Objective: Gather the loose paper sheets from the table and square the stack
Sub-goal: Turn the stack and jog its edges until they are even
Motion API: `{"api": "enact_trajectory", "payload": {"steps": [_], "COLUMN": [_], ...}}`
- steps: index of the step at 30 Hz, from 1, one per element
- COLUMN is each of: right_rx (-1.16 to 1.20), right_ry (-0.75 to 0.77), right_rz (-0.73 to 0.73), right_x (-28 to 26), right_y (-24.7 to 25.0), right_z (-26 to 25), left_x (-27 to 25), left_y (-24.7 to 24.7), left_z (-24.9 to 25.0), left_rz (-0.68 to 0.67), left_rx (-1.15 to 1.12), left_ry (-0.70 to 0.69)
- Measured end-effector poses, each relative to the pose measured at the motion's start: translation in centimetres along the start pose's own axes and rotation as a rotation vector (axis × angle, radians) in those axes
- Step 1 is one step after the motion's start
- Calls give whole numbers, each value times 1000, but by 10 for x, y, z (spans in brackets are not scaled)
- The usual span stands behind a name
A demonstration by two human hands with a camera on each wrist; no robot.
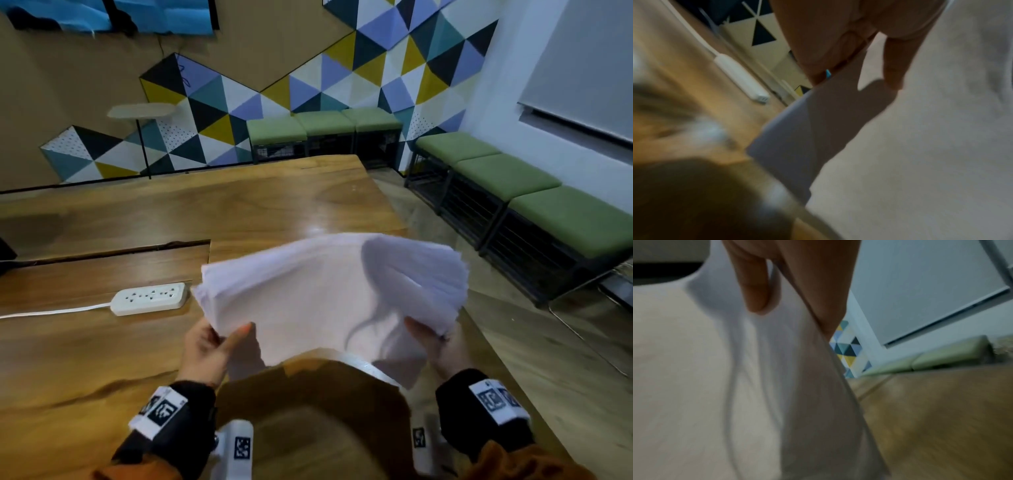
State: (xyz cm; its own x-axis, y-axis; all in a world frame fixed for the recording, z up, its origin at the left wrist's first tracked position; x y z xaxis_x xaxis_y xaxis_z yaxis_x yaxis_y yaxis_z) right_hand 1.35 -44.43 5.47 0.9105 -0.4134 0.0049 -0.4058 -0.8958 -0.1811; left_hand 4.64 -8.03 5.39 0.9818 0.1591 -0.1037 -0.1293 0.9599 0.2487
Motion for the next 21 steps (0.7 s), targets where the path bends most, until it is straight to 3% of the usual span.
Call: {"api": "enact_trajectory", "payload": {"steps": [6,15,21], "right_rx": [-41,99,40], "right_ry": [-102,-5,103], "right_rz": [20,-30,240], "right_x": [-11,-16,-7], "right_y": [10,-3,4], "right_z": [20,-16,-47], "left_x": [-9,-7,-4], "left_y": [-1,1,4], "left_z": [-24,-12,-17], "left_rz": [11,-83,-67], "left_rx": [35,-40,-29], "left_ry": [69,8,14]}}
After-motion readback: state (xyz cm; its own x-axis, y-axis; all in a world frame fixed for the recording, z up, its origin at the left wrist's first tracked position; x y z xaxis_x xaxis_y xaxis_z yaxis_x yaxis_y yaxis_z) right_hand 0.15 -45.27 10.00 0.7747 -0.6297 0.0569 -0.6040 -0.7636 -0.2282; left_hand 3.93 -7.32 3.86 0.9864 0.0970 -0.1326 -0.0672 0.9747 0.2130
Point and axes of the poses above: each hand's wrist, its own x-axis towards the middle knuckle, its own y-axis out of the back of the hand, z = x × y, the point moved 10 cm from there along x, towards the middle knuckle, and after that the axes turned 11 degrees about x, right-handed, at the moved point
